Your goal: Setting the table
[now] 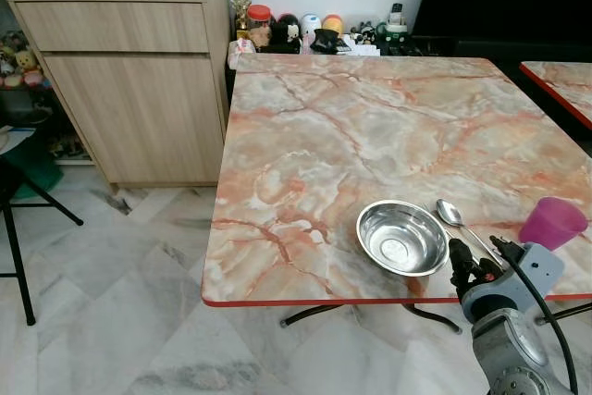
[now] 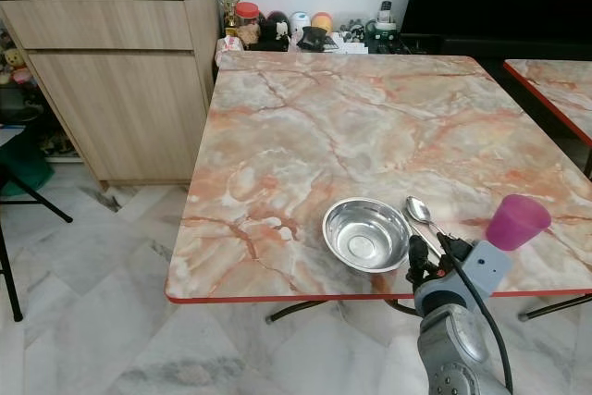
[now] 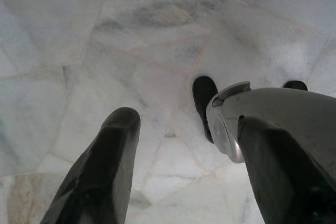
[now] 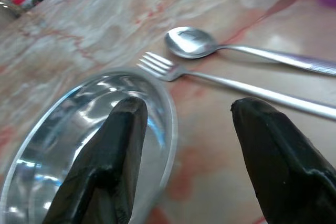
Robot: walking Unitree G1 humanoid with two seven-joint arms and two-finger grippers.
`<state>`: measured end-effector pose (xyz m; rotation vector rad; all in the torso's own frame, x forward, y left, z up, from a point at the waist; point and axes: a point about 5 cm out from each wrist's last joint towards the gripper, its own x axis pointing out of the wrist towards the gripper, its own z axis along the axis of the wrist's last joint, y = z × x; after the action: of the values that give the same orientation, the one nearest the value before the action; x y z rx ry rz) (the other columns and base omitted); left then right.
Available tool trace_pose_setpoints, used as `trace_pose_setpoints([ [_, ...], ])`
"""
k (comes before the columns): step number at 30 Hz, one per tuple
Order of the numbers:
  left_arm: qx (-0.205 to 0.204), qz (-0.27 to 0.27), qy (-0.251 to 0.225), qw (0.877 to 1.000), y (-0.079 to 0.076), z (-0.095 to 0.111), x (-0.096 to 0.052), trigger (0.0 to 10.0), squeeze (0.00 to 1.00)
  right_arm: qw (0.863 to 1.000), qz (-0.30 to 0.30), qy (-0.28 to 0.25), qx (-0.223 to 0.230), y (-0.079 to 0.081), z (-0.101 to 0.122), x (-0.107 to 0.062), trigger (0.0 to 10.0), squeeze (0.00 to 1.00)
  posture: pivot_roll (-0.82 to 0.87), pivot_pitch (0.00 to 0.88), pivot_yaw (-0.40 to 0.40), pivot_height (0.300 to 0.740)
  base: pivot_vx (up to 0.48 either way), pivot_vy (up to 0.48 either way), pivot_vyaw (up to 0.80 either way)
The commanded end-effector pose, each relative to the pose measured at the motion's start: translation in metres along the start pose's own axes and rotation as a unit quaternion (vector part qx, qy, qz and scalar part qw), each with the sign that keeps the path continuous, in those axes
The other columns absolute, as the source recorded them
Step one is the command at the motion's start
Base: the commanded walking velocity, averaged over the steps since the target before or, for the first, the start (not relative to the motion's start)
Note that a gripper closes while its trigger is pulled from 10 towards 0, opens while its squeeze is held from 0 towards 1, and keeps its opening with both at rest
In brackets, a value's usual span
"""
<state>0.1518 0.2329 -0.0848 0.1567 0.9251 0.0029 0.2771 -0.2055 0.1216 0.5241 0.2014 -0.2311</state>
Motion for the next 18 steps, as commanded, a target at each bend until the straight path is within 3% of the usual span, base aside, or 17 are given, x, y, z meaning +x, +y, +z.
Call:
trace_pose_setpoints([
  [1,-0.006,-0.002,0.019,1.000,-0.001,-0.009,-0.002,10.0,0.00,1.000,0.005,0.013,0.009,0.002,-0.004,0.001,10.0,0.00,0.02,0.124,-0.059,0.740,0.000,0.000,0.00],
  [10,-0.007,-0.001,0.020,1.000,0.000,-0.010,-0.002,10.0,0.00,0.998,0.015,0.045,0.040,0.005,-0.014,0.005,10.0,0.00,0.03,0.124,-0.059,0.740,0.000,0.000,0.00],
  [18,-0.007,-0.001,0.021,1.000,0.000,-0.011,-0.003,10.0,0.00,0.997,0.019,0.057,0.041,0.006,-0.017,0.007,10.0,0.00,0.02,0.125,-0.059,0.740,0.000,0.000,0.00],
])
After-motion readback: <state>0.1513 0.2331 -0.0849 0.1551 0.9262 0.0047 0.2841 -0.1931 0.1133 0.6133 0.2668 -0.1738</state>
